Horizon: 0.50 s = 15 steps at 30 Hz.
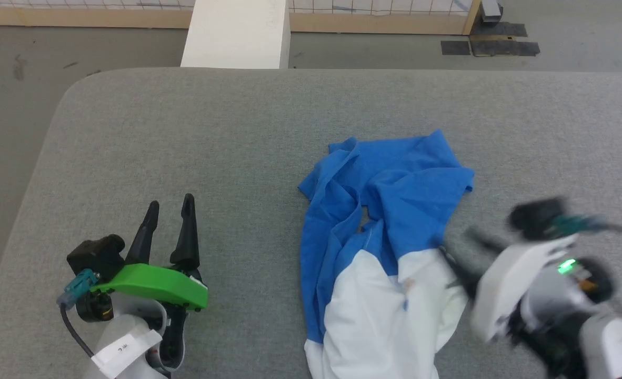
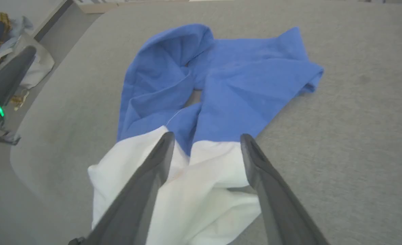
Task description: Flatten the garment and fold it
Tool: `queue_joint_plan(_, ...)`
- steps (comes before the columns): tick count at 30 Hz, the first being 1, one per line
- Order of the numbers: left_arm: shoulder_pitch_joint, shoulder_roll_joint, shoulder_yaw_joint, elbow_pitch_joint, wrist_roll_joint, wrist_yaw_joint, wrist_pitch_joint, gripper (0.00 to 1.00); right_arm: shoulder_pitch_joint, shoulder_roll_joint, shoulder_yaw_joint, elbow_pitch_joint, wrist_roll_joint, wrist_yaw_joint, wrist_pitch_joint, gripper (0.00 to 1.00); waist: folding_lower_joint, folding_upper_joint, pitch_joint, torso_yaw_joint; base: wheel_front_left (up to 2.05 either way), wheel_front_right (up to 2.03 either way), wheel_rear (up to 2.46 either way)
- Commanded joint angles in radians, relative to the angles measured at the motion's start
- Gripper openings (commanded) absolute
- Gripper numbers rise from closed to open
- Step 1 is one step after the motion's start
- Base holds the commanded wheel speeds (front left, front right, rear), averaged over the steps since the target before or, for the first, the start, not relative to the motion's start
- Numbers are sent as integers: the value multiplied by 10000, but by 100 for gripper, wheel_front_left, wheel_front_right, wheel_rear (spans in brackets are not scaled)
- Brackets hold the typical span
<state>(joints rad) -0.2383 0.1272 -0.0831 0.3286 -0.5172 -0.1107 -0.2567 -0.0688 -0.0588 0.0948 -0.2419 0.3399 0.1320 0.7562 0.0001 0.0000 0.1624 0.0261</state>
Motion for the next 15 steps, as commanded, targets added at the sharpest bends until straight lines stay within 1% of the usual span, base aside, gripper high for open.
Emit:
queue_joint_plan(1,35,18,17,-33,-2,1,-10,100,-414,43,-407,99,-346,-13,-350,100,-1,0,42,47,0,0,0)
queue_joint_plan(2,34,22,21,-57,-3,2,-12,100,-591,58,-684,290,-482,-13,-492,100,-1,0,92,70,0,0,0)
queue_joint_plan(4,-6,33,10,-98,17,7,-15,100,-1066,73,-1092,880,-1121,-13,-718,100,-1,0,234,159,0,0,0)
queue_joint_plan(7,-108,40,2,-168,19,3,-20,100,-1911,80,-1418,2178,-1736,-13,-988,100,-1,0,516,320,0,0,0)
queue_joint_plan(9,-194,46,-19,-205,18,-3,-22,100,-2480,82,-1507,3053,-2028,-13,-1160,100,-1,0,726,455,0,0,0)
queue_joint_plan(15,-440,109,-69,-186,-15,-36,-22,100,-3933,83,-1315,5432,-2894,-13,-1451,100,-1,0,1296,827,0,0,0)
